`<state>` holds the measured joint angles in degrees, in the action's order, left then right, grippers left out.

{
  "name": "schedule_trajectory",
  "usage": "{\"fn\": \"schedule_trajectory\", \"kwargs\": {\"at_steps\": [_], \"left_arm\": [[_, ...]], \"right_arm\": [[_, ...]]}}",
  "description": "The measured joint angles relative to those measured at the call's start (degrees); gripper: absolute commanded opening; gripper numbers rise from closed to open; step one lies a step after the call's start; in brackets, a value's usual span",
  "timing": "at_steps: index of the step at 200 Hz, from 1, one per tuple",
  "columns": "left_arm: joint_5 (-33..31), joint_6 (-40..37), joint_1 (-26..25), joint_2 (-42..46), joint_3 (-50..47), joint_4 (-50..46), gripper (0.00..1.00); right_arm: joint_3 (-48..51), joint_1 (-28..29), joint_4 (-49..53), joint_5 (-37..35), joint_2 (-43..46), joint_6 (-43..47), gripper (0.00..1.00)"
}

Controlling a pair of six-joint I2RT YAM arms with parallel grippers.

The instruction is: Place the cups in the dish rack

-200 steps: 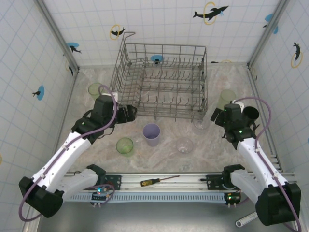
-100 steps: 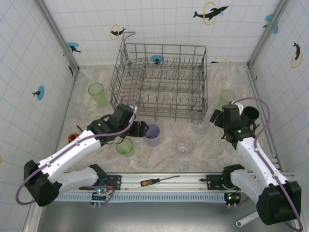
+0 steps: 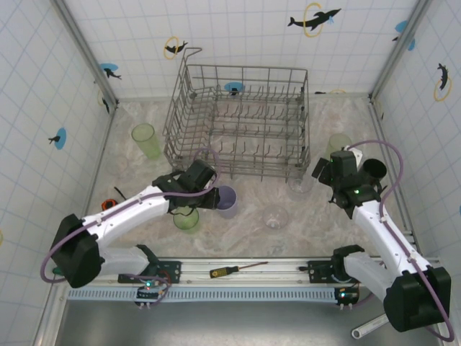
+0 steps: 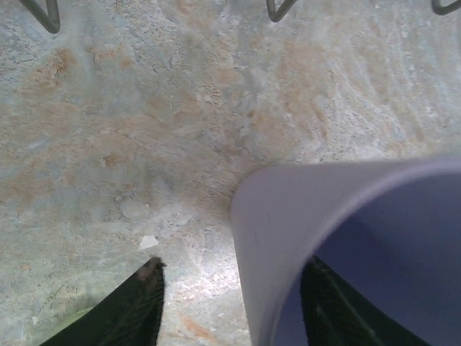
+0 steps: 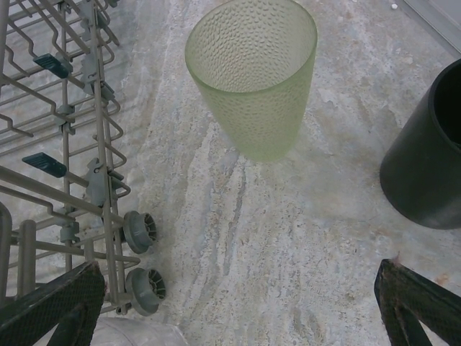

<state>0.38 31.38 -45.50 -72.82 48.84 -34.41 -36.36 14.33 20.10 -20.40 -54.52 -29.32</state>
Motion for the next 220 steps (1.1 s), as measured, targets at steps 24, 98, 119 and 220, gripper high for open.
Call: {"fn": "schedule_trajectory", "kwargs": {"at_steps": [24, 98, 119, 220], "left_arm": [[-0.8, 0.0, 0.0, -2.2, 1.2, 0.3, 0.22], [-1.0, -0.3, 0.0, -4.0, 4.1, -0.5, 0.00], [0.0, -0.4, 0.0, -3.7, 5.7, -1.4, 0.00], [7.8, -1.3, 0.0, -0.9, 20.9, -3.9, 0.00]], "right_arm": [[0.0, 0.3, 0.0, -0.3, 0.0, 0.0, 1.00], [0.0, 0.7, 0.0, -0.3, 0.0, 0.0, 1.00], [0.0, 0.7, 0.0, -0.3, 0.0, 0.0, 1.00], [0.0, 0.6, 0.9, -1.4, 1.6, 3.0, 1.00]]}}
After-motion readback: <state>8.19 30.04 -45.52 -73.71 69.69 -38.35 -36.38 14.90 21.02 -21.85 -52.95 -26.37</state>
